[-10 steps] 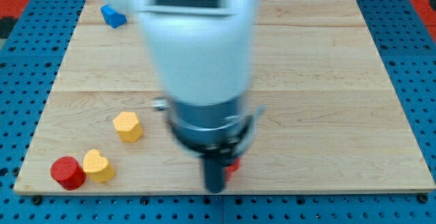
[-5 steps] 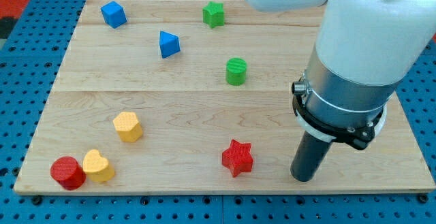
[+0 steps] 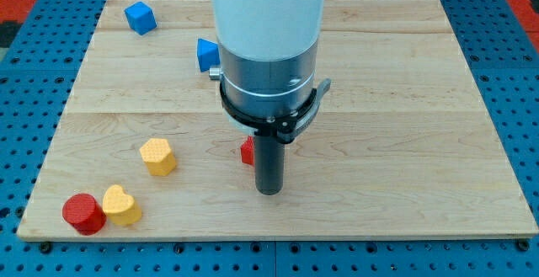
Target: Push the red star towards top right corner
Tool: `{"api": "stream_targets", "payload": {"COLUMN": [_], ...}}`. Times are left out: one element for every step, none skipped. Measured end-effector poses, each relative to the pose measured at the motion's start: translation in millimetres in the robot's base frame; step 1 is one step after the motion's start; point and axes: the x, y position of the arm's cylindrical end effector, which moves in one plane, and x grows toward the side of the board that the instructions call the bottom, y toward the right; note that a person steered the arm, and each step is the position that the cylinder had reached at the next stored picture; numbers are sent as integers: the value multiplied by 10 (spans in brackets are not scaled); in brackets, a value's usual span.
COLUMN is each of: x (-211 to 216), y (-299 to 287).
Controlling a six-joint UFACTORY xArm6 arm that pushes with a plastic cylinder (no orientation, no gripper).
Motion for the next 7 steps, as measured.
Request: {"api": "stream_targets", "payload": {"x": [-358,-614,-725,-1063,-1193,-1193,-1194], "y": [-293,-285,-96,392,598,598,598]}}
